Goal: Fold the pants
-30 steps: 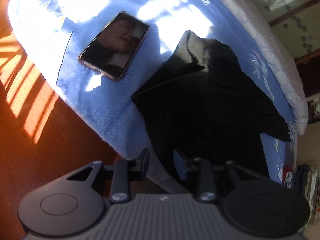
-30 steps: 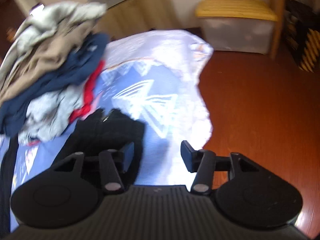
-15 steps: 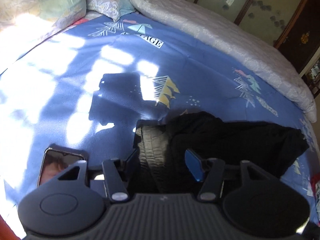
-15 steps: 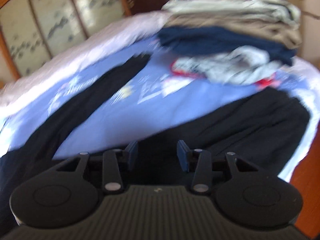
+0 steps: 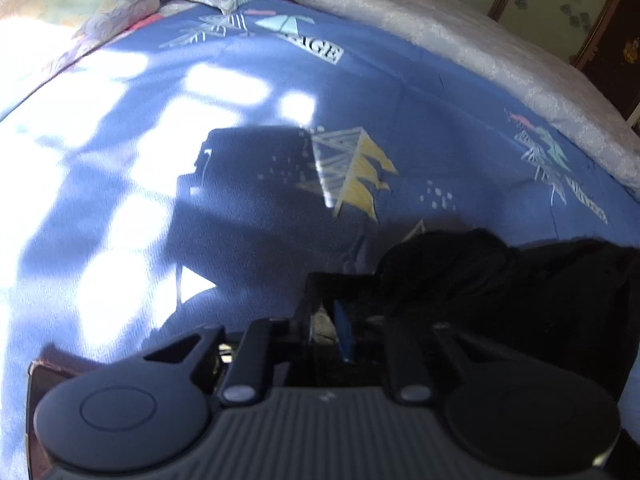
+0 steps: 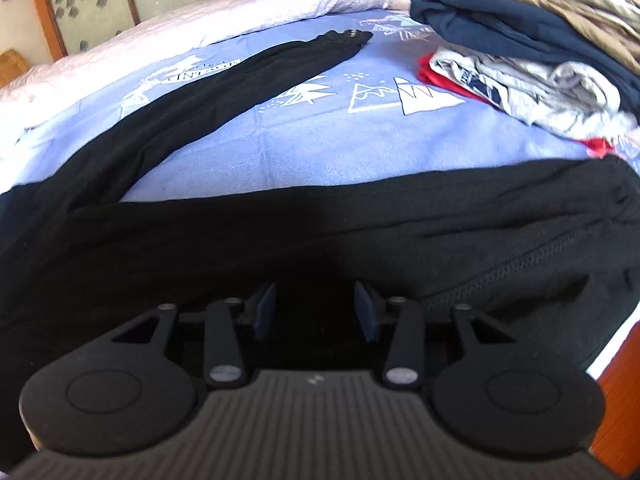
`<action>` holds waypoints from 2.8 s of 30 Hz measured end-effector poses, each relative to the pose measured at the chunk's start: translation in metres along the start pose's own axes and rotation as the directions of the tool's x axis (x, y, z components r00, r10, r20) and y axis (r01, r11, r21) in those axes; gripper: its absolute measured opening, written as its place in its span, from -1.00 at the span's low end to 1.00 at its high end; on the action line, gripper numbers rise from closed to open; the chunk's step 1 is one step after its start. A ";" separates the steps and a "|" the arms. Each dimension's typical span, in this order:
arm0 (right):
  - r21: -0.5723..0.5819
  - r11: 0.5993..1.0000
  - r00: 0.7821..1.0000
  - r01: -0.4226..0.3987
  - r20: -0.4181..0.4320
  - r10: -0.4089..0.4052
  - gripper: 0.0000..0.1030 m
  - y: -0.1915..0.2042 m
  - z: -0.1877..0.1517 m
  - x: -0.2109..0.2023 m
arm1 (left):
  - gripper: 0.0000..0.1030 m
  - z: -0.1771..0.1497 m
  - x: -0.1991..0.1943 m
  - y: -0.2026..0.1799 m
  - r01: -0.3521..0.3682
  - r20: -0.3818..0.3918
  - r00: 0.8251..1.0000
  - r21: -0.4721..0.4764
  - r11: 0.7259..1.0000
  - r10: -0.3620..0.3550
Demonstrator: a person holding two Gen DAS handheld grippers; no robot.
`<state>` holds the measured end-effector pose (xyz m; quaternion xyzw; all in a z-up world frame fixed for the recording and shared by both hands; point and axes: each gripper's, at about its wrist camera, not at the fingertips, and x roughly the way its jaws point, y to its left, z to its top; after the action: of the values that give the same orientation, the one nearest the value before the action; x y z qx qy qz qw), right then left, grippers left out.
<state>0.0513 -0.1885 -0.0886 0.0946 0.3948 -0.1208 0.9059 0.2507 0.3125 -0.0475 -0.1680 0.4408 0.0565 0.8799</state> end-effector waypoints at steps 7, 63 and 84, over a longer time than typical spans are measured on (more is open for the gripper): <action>-0.006 1.000 1.000 0.004 -0.004 -0.004 -0.04 0.002 0.005 0.005 | -0.89 0.030 0.012 0.019 -0.101 0.005 0.995 -0.121 0.987 0.103; 0.380 0.924 0.993 -0.034 0.114 -0.010 -0.04 -0.140 0.000 -0.068 | 0.22 -0.201 -0.132 -0.004 0.105 -0.148 0.983 -0.045 0.993 -0.110; 0.841 0.522 0.987 -0.141 0.159 0.010 -0.51 -0.297 -0.036 -0.016 | -0.79 -0.184 -0.143 0.015 0.062 -0.132 0.987 -0.234 0.970 -0.095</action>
<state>-0.0716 -0.4598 -0.1233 0.5325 0.2196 -0.2646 0.7734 0.0213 0.2693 -0.0399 -0.2896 0.4860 0.0598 0.8224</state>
